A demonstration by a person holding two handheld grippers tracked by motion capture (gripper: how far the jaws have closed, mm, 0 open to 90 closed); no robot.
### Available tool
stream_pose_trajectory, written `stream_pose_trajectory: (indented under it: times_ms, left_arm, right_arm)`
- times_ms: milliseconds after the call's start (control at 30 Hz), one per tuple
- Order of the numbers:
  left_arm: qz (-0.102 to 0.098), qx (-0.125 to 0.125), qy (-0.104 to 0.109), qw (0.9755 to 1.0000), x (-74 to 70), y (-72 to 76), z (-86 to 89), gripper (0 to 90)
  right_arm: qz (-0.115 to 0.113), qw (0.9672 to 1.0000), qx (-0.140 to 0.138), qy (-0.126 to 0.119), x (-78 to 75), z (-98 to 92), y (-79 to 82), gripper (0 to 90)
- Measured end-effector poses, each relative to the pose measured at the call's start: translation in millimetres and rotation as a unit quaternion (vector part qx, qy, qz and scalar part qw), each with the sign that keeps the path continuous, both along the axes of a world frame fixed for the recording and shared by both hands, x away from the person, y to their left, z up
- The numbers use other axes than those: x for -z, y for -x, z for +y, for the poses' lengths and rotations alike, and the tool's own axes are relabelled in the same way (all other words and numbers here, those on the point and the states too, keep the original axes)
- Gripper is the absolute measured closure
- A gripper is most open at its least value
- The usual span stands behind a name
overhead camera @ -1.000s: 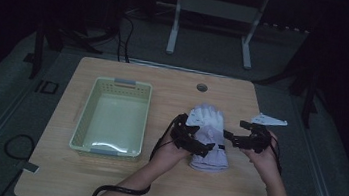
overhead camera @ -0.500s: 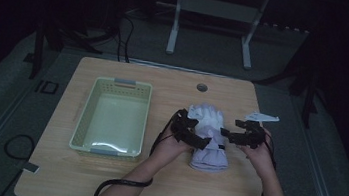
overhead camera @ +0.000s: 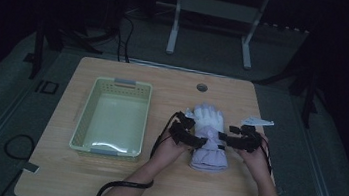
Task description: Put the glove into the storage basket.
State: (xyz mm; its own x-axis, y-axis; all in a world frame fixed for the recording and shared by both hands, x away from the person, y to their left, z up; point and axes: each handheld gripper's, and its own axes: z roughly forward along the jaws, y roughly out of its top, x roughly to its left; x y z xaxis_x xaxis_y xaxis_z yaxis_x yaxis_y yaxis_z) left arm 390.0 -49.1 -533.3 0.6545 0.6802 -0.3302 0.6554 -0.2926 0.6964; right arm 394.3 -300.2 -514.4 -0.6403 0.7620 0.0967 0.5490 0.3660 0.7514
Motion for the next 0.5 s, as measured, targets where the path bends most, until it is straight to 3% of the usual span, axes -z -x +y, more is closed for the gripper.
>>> stream_pose_trajectory:
  times_ms: [133, 200, 233, 267, 300, 333, 367, 500]
  left_arm:
    - [0.022, 0.002, -0.009, 0.9997, 7.4, -4.9, -2.6, 15.9]
    - [0.034, 0.009, -0.008, 0.9994, 11.0, -7.1, -4.8, 21.0]
    - [0.037, 0.011, -0.010, 0.9992, 12.6, -8.1, -5.9, 21.3]
    - [0.037, 0.015, -0.011, 0.9991, 14.1, -9.1, -6.5, 28.8]
    - [0.037, 0.015, -0.011, 0.9991, 14.1, -9.1, -6.5, 31.0]
    - [0.059, 0.020, 0.006, 0.9981, 18.2, -13.7, -5.9, 31.0]
    - [0.067, 0.024, 0.012, 0.9974, 19.4, -15.3, -5.8, 36.5]
    - [0.087, 0.029, 0.018, 0.9956, 21.4, -19.0, -5.0, 42.3]
  right_arm:
    - [0.021, 0.9993, -0.011, 0.030, 11.2, 8.2, -0.3, 40.6]
    - [0.037, 0.9988, -0.007, 0.032, 17.3, 7.9, -1.8, 40.3]
    - [0.051, 0.9983, -0.002, 0.029, 20.7, 7.1, -3.1, 40.2]
    - [0.060, 0.9979, -0.002, 0.022, 23.4, 6.0, -4.4, 40.3]
    - [0.060, 0.9979, -0.002, 0.022, 23.4, 6.0, -4.4, 40.3]
    - [0.072, 0.9973, -0.001, 0.015, 24.6, 5.2, -5.2, 40.6]
    - [0.102, 0.9948, 0.003, 0.002, 27.2, 2.8, -8.9, 42.3]
    - [0.122, 0.9925, -0.007, -0.011, 30.2, 2.6, -11.6, 50.2]
